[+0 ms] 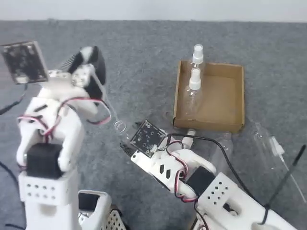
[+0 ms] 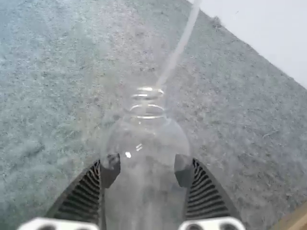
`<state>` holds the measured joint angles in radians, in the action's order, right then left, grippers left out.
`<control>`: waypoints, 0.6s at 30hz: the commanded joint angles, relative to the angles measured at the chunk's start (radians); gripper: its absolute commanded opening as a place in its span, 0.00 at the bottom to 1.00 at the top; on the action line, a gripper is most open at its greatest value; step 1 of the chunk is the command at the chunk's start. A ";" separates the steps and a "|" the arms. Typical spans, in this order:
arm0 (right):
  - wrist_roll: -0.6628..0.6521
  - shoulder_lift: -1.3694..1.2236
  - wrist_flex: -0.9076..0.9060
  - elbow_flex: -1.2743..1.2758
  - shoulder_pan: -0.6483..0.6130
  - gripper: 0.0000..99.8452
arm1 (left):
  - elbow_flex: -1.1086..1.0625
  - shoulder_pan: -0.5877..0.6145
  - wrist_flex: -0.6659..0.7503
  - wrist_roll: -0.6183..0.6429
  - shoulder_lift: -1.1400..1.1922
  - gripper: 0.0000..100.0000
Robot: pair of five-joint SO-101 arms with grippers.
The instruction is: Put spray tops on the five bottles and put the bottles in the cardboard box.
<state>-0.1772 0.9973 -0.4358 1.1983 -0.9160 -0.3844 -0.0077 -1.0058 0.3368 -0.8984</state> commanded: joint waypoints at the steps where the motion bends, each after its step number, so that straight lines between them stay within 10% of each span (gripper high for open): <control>1: 0.015 0.044 0.007 -0.015 0.035 0.01 | -0.001 -0.089 -0.140 0.003 -0.124 0.04; 8: 0.285 0.044 0.200 -0.011 0.113 0.01 | -0.246 -0.153 -0.026 -0.075 -0.160 0.04; 18: 0.292 0.044 0.228 -0.009 0.114 0.01 | -0.231 -0.193 -0.058 -0.107 -0.161 0.17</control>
<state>0.0990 0.9973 -0.2440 1.2137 -0.8301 -0.6820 -0.2286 -1.0411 0.2739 -1.0503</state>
